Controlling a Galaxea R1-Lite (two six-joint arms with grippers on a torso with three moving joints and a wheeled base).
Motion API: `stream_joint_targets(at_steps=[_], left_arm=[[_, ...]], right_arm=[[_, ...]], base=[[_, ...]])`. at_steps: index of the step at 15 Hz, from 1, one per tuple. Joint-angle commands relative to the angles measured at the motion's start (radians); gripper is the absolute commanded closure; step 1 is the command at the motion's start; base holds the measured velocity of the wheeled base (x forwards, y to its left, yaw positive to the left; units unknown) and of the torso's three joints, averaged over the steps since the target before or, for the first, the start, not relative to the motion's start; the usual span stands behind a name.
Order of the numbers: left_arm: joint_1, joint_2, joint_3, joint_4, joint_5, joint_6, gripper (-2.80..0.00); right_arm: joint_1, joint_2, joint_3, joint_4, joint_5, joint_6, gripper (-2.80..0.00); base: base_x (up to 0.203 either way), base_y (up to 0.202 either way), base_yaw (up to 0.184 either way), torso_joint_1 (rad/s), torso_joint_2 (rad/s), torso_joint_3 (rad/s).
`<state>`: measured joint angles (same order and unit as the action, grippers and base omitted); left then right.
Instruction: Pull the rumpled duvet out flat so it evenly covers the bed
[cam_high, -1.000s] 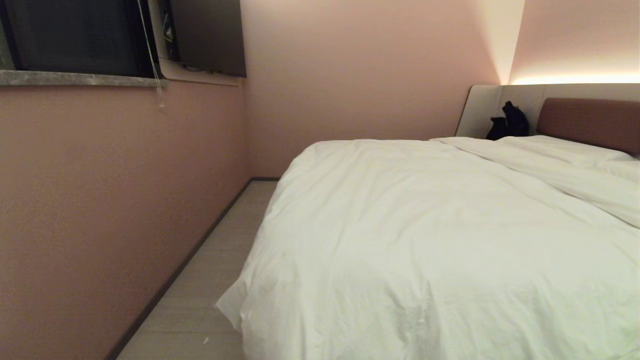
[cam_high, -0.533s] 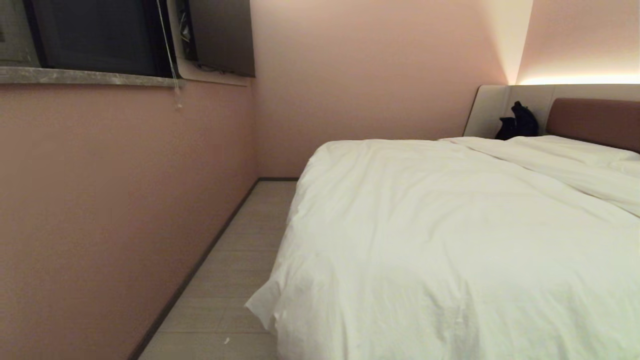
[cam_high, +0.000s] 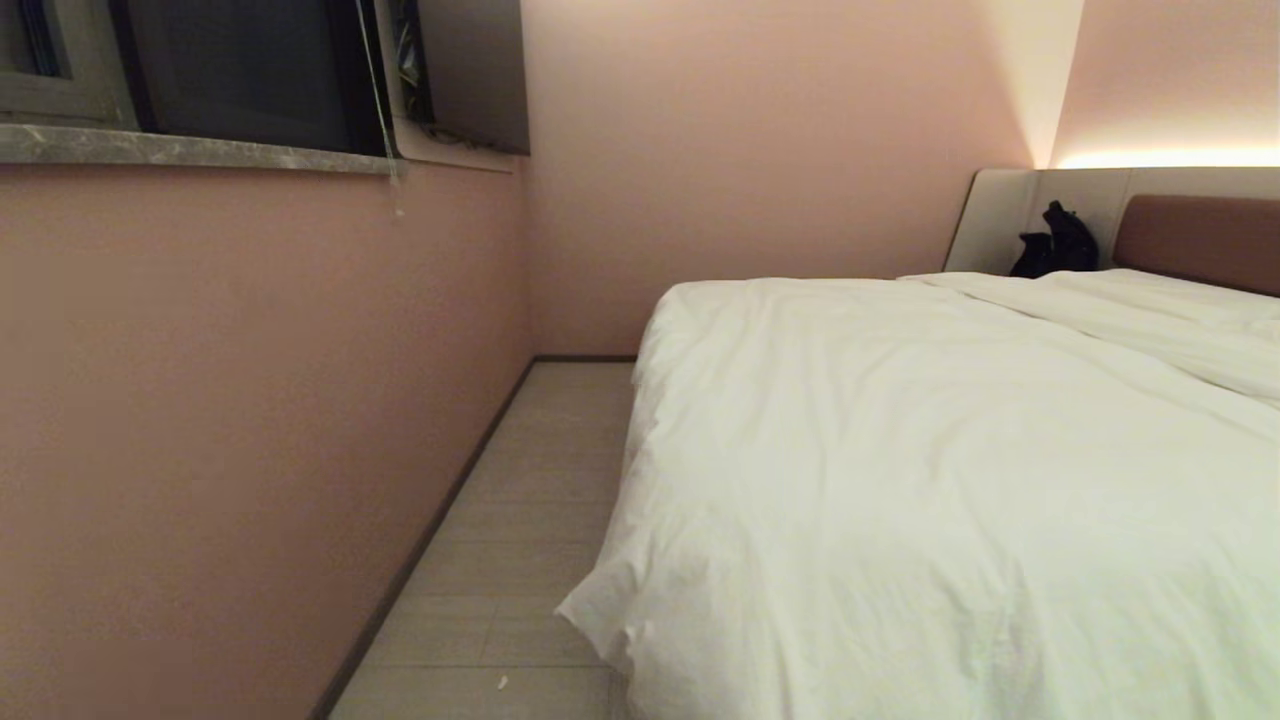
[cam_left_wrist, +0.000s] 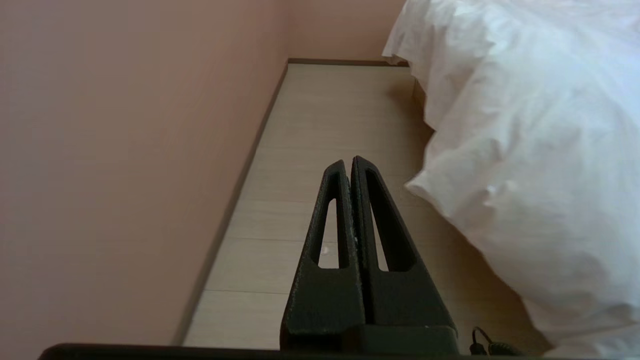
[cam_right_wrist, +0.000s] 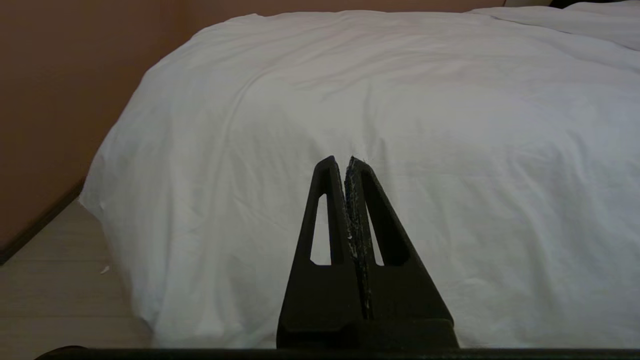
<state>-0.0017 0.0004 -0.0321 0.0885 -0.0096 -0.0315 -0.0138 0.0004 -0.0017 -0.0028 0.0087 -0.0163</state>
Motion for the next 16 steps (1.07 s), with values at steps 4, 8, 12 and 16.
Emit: stream_joint_targets(at_steps=[4,8,12,16], left_arm=[[0.0,0.0,0.0,0.0,-0.001,-0.001,0.0],[0.0,0.0,0.0,0.0,0.0,0.0,0.0],[0.0,0.0,0.0,0.0,0.0,-0.001,0.0],[0.0,0.0,0.0,0.0,0.0,-0.001,0.0]], right_arm=[[0.001,0.0,0.0,0.0,0.0,-0.001,0.0],[0.001,0.0,0.0,0.0,0.0,-0.001,0.0],[0.002,0.0,0.0,0.0,0.0,-0.001,0.0],[0.0,0.0,0.0,0.0,0.0,-0.001,0.0]], base=[[0.0,0.187,-0.001,0.002,0.0,0.003],[0.0,0.043,-0.001,0.002,0.0,0.001],[0.0,0.0,0.0,0.0,0.0,0.0],[0.0,0.0,0.0,0.0,0.0,0.0]])
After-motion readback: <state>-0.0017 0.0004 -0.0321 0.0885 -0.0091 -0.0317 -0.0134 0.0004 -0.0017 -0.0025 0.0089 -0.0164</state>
